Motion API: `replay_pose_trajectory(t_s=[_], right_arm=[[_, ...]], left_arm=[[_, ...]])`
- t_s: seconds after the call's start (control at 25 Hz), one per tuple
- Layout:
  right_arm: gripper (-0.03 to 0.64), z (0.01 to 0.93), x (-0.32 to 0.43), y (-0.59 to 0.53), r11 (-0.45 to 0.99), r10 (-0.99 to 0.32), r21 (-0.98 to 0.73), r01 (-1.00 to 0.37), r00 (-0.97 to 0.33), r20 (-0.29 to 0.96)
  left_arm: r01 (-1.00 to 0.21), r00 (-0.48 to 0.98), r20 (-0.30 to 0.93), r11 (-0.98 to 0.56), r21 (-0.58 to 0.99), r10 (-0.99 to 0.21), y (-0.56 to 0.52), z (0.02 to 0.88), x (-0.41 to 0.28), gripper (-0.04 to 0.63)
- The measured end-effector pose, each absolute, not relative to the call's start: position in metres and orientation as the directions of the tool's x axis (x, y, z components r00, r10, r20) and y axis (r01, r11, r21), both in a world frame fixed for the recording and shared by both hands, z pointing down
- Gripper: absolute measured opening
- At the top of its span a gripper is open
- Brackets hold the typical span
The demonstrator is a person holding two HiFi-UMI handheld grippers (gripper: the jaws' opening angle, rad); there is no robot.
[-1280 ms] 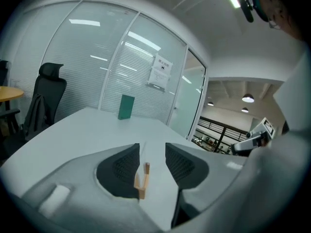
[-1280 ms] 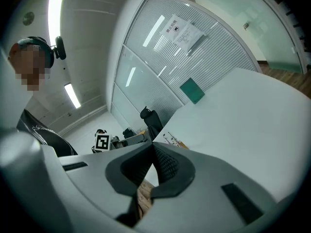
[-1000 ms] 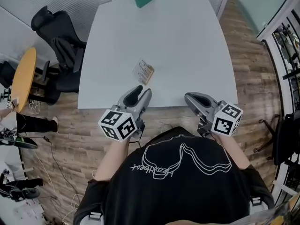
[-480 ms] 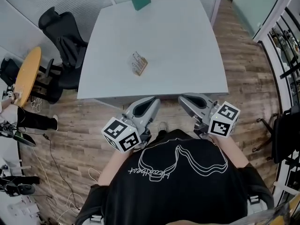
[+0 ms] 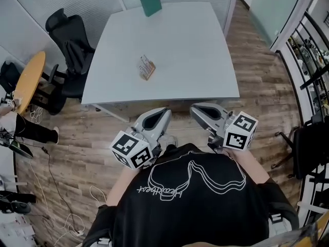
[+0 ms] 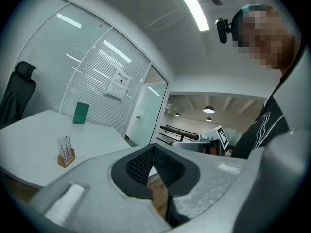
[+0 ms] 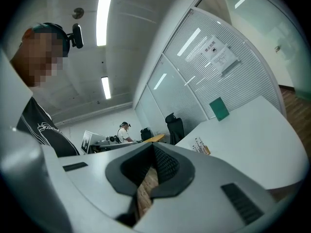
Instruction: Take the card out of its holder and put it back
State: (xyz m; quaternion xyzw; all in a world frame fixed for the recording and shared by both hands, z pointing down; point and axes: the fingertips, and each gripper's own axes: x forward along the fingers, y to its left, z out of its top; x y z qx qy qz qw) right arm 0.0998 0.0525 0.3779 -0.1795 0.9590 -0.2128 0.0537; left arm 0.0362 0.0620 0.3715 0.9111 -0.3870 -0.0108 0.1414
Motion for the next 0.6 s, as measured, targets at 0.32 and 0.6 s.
replay_pose_trajectory(t_s=[0.32,0.6], right_arm=[[0.009,0.367,0.111,0.075,0.869,-0.347,-0.387,-0.310,-0.937,-0.029],[0.009,0.369,0.128,0.083,0.861,-0.366,-0.394,-0.321,-0.930,-0.042]], left_arm=[[-0.693,0.705,0.070,-0.664,0.281,-0.706,0.080,0.362,0.051,0.014],[-0.693,0.705,0.067,-0.666,0.276,-0.706,0.095,0.363,0.066,0.014]])
